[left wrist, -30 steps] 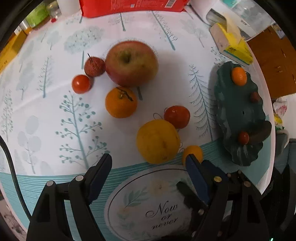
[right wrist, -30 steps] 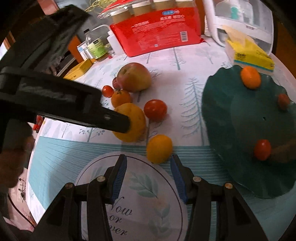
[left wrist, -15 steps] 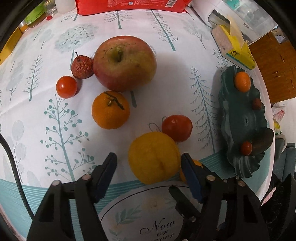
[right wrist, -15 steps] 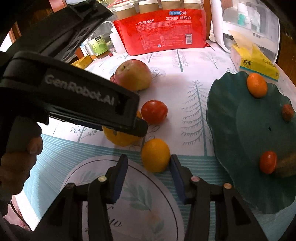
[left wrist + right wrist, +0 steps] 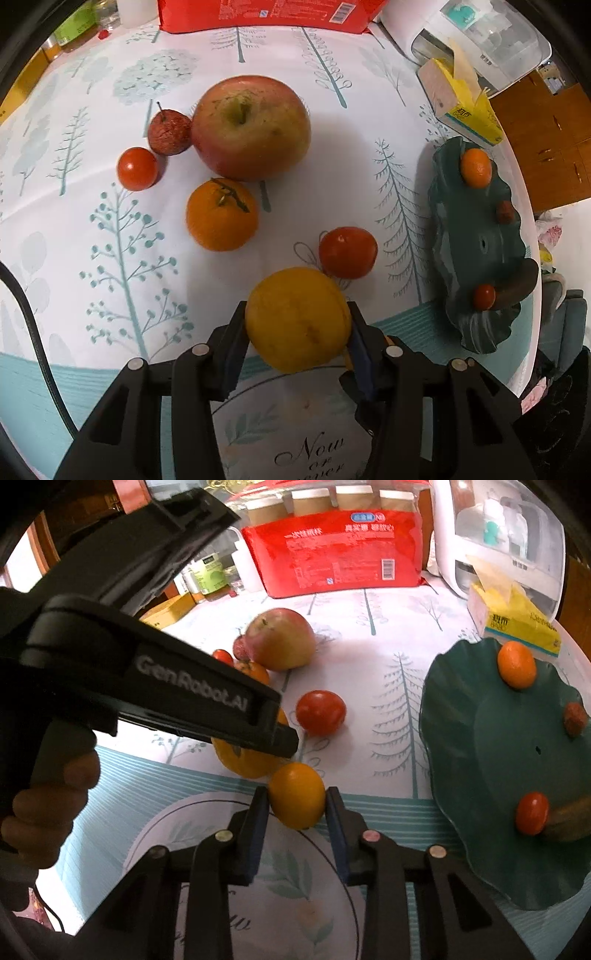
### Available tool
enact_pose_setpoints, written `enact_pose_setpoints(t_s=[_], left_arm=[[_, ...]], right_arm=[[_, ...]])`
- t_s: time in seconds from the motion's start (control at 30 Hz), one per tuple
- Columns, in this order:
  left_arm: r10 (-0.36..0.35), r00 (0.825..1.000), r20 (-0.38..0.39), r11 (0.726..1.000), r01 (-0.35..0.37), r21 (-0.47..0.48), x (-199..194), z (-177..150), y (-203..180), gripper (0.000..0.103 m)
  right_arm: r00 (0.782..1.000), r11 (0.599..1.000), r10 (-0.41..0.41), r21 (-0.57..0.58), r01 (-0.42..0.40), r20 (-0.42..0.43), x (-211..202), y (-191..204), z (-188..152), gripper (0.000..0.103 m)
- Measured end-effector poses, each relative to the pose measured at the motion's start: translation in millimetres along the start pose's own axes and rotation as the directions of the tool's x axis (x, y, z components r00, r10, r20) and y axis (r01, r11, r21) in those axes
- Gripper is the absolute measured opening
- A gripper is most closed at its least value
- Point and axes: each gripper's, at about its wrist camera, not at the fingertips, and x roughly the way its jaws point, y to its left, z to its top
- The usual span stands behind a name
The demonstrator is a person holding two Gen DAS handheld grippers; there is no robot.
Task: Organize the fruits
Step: 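Close the left tool on the yellow pomelo while the right tool grasps the small yellow orange, then carry the pomelo in the left tool while the right tool carries the small orange over the plate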
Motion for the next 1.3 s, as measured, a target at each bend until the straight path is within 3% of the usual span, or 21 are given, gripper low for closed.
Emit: enact_pose_setpoints(t_s=[0.53,0.97,1.3], left_arm=[[-0.012,0.988,0.153,1.000,0.010,0.020,-78,-35,-39,0.048],[-0.043,0.984,0.173,0.999,0.045,-0.007,-71,-60,-91,0.048],[-0.044,0.976,0.213,0.997,0.056,-0.053,-60,-57,-136,0.048]], right_arm=[[0.993,1.000,-0.022,-0.006,0.023,0.114,-74,-8,-5,0.031],[0.987,0.998,-0.064,0.019,0.062,0.147,-127,-65,-6,0.031],[0.987,0.997,-0.077,-0.003,0.078,0.141,-149,-122,-1,0.031]])
